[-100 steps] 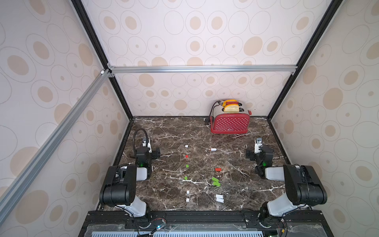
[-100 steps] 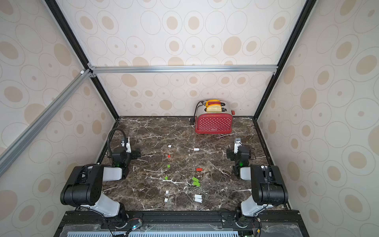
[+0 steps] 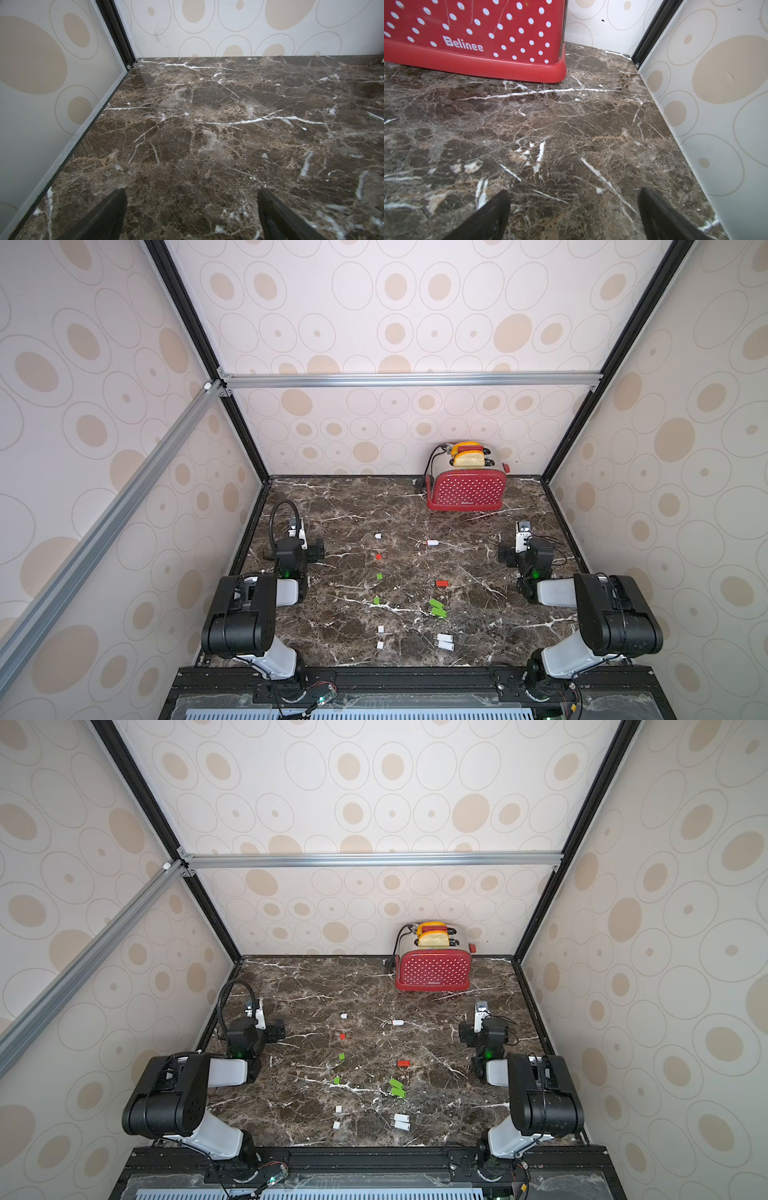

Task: Close the usb drive cover
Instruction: Pick up the cover from the center of the board.

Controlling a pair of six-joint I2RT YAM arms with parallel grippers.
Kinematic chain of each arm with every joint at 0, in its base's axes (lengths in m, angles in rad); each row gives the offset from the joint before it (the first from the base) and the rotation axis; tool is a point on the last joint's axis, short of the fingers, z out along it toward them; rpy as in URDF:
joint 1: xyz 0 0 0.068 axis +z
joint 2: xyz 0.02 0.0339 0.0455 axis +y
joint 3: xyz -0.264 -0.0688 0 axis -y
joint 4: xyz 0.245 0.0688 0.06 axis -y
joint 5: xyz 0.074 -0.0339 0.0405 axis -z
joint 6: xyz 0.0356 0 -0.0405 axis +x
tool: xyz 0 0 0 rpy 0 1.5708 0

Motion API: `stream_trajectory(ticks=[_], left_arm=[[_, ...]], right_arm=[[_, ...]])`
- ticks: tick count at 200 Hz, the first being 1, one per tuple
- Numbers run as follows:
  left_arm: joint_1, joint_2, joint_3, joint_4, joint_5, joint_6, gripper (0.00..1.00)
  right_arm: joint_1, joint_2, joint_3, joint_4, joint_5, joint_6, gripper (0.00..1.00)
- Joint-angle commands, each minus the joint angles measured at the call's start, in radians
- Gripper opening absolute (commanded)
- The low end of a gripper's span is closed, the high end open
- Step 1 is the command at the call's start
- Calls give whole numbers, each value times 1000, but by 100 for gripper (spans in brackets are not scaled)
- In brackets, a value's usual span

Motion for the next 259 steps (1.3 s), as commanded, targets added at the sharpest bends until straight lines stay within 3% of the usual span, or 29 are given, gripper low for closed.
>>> stream_trajectory(ticks=[1,21,48,61,96,120,146,185,259], left_arm=[[-3,-58,16,-45,1,11,99],[-2,-120,102,-272,40,35,99],[-2,-145,128,-326,74,46,99],[-3,-211,158,-397,157,81,99],[-3,-298,417,-866,488,381,99],[-5,-260,561,-1113,587,553,99],[-32,-205,668,-1282,598,722,99],[-125,-52,858,-1588,606,1003,99],[-250,272,1210,-1714,531,1003,99]], right_arm=[[-1,-90,14,-92,60,16,100],[0,-142,95,-324,102,74,100],[-1,-161,80,-308,110,88,100],[0,-231,99,-398,101,101,100],[1,-398,236,-751,43,274,100],[-1,-460,316,-873,-17,370,100],[-1,-498,408,-1094,49,597,100],[0,-508,410,-1098,-163,535,100],[53,-496,406,-1103,-233,353,100]])
